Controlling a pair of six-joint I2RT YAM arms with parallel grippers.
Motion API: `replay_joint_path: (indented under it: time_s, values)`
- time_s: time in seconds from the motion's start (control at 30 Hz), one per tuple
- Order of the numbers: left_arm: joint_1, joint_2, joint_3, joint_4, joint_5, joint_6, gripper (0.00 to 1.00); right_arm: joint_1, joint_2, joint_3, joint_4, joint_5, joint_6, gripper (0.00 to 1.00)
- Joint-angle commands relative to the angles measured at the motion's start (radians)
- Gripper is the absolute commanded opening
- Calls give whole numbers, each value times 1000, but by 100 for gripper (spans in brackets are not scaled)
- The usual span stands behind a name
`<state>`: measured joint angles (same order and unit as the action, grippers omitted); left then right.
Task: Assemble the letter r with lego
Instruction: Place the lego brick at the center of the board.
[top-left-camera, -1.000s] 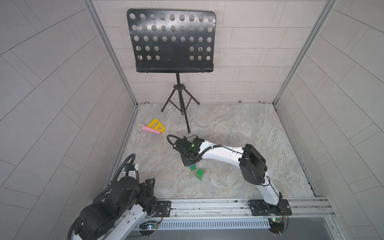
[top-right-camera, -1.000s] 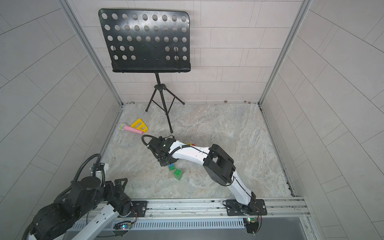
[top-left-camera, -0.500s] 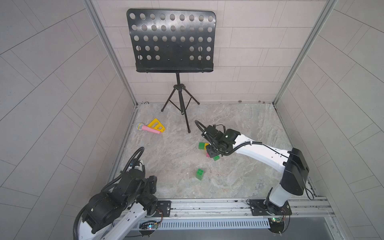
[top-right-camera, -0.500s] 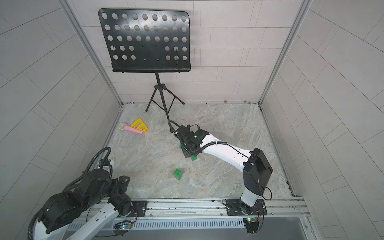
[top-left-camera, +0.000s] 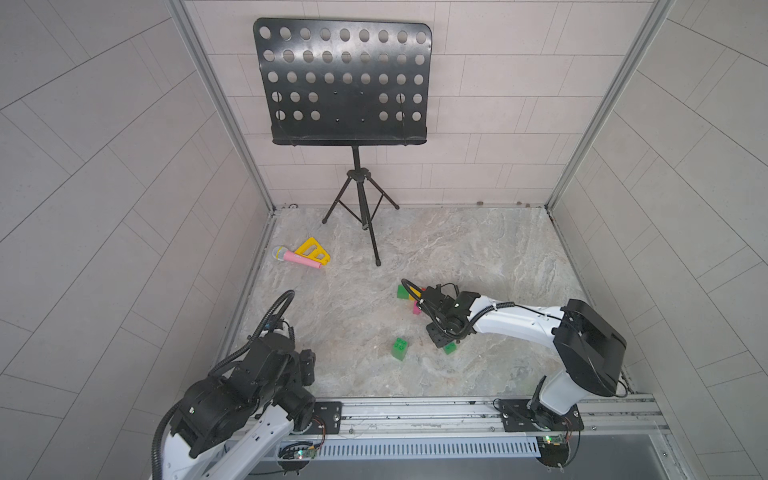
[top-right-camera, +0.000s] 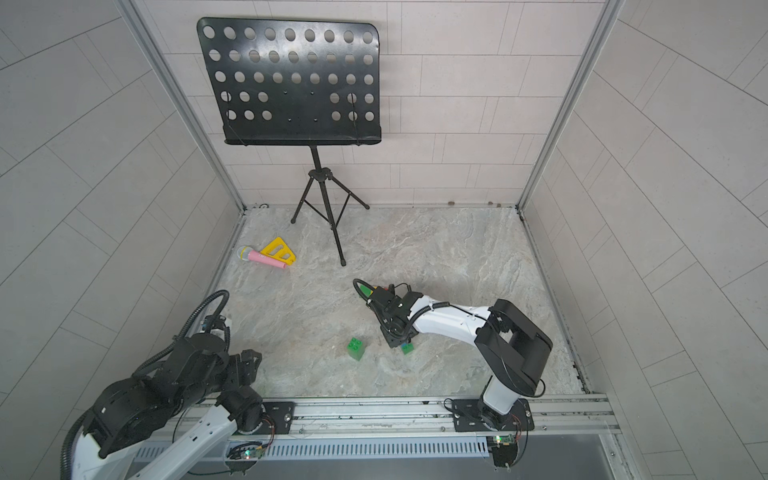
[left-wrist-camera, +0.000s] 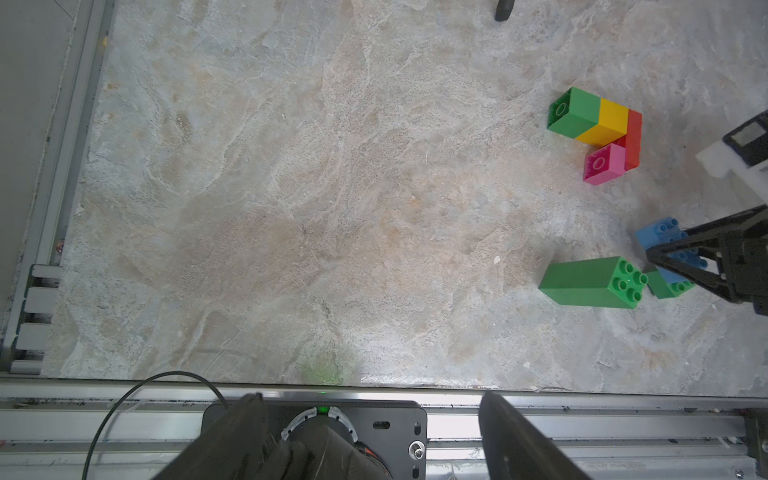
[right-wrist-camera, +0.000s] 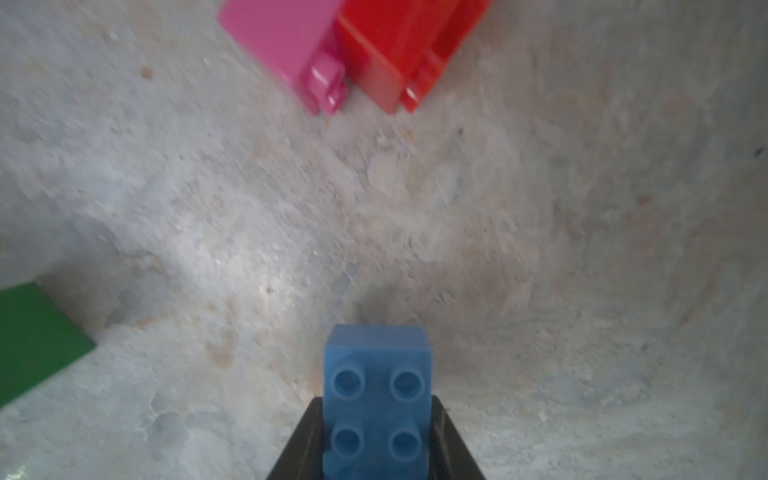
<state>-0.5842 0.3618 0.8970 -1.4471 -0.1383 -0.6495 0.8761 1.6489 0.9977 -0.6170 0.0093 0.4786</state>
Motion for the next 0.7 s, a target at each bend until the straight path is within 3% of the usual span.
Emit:
replay_joint_path:
  time_s: [0.0, 0.1, 0.17, 0.43, 0.67]
  values:
    - [9, 6, -9, 1, -11, 7, 87, 1, 55, 25, 10, 19, -3, 17]
    - [12, 3, -10, 1, -10, 7, 87, 0, 55, 56, -16, 28, 0, 39]
    - [18, 2, -9, 1, -10, 8, 87, 0, 56, 77, -43, 27, -1, 48]
    - [27, -1, -12, 6, 2, 18, 88, -2, 54, 144, -142, 63, 35, 63]
    - [33, -12, -11, 7, 2, 20, 88, -2, 7, 167, -178, 22, 63, 64]
